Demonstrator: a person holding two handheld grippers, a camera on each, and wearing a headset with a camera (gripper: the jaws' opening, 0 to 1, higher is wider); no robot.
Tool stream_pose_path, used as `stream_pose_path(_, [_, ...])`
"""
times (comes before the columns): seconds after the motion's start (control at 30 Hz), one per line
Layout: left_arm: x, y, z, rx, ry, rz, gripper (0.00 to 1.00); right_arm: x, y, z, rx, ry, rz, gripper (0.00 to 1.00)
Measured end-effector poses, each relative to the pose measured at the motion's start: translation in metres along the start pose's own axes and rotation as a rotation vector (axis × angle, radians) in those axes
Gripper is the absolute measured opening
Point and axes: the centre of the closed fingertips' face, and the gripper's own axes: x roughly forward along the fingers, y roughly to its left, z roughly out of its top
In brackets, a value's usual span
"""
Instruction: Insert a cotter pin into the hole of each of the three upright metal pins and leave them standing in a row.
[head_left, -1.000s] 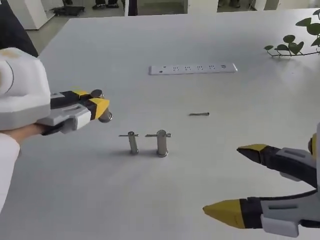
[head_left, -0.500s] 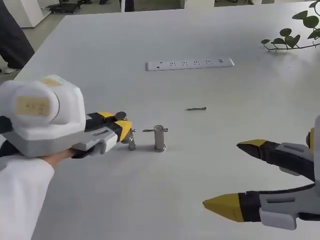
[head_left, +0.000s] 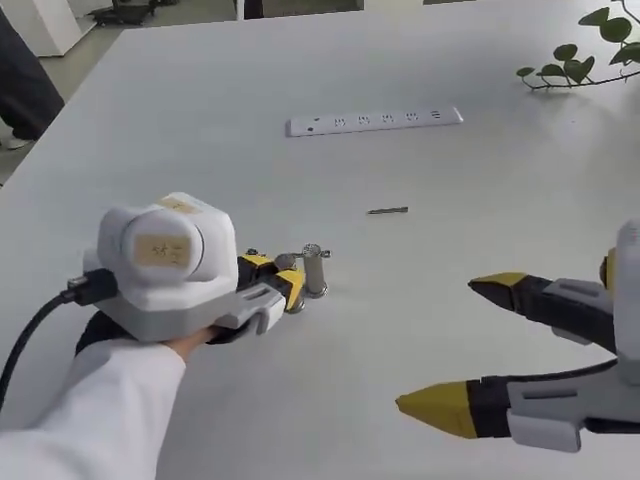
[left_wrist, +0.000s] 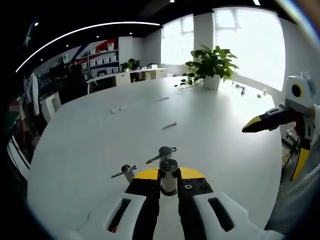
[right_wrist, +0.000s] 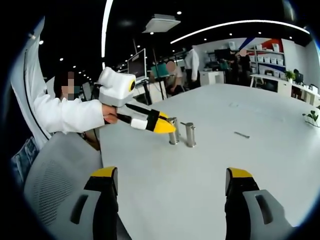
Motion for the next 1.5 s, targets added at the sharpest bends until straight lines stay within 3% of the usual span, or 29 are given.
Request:
stream_pose_path(0.4, [0.006,-0.010,-0.016,0.001,0.035,-0.006,0.10,0.003,0.002,0.000,-0.009,-0.001,-0.011,0.87])
stream_pose_path(0.67, [0.005,-0.016,-0.019,-0.011,0.035,-0.014,0.10,0.004,0.005,0.000,-0.016,0.001,-0.001,0.87])
stream_pose_path(0.73, [0.006,-0.019,-0.022,0.009,0.044,-0.019,0.10,0.004,0.005,0.000,-0.018,0.001,0.001,0.87])
stream_pose_path(1.0, [0.004,-0.022,-0.023,0.013,0.041,-0.020,0.10,0.003,0.005,0.000,-0.022,0.003,0.001,0.87])
stream_pose_path(1.13, [0.002,-0.024,-0.025,0.046,0.041,-0.010,0.11,0.003,0.005,0.001,-0.021,0.000,0.000,0.87])
stream_pose_path(1.5, [-0.002,-0.023,-0.025,0.041,0.034,-0.004,0.12,0.003,0.007,0.000,-0.026,0.006,0.008,0.87])
